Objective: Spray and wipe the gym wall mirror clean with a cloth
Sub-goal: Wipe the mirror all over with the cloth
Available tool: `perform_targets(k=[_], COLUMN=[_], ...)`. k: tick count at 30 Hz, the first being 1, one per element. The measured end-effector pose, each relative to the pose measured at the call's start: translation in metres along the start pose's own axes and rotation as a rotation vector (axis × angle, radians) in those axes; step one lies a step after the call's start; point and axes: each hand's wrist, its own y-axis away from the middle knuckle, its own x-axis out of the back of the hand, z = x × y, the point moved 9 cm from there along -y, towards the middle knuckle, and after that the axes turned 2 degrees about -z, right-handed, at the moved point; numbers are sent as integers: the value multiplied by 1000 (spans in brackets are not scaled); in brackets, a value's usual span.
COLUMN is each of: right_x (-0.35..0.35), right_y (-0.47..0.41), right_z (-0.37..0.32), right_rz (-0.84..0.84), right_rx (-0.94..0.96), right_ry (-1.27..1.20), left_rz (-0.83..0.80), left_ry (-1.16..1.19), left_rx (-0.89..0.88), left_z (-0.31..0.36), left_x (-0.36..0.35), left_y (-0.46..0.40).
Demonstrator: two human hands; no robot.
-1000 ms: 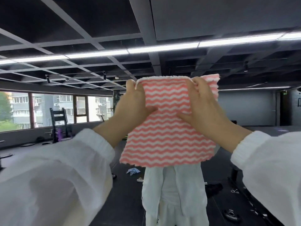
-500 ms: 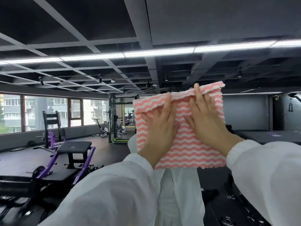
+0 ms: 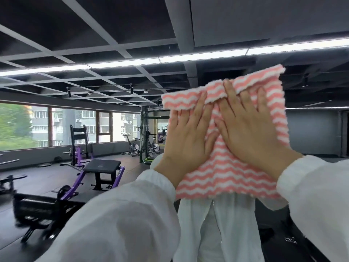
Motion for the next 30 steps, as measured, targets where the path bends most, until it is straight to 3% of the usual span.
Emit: perform_targets(k=[10, 19, 26, 30], right_x=[7, -13, -34, -26], right_y=[-85, -58, 5, 24], right_z=[-63, -164, -172, -112], right_rz=[15, -58, -38, 14], right_rx=[71, 319, 466, 288], right_ry=[49, -11, -46, -43], left_rz=[118, 53, -3, -4], left_ry=[-24, 8, 30, 11], left_rx=[164, 315, 494, 427], left_z=[-103, -157, -109, -57], left_x=[29, 17, -6, -9], left_y=[-21, 67, 130, 101])
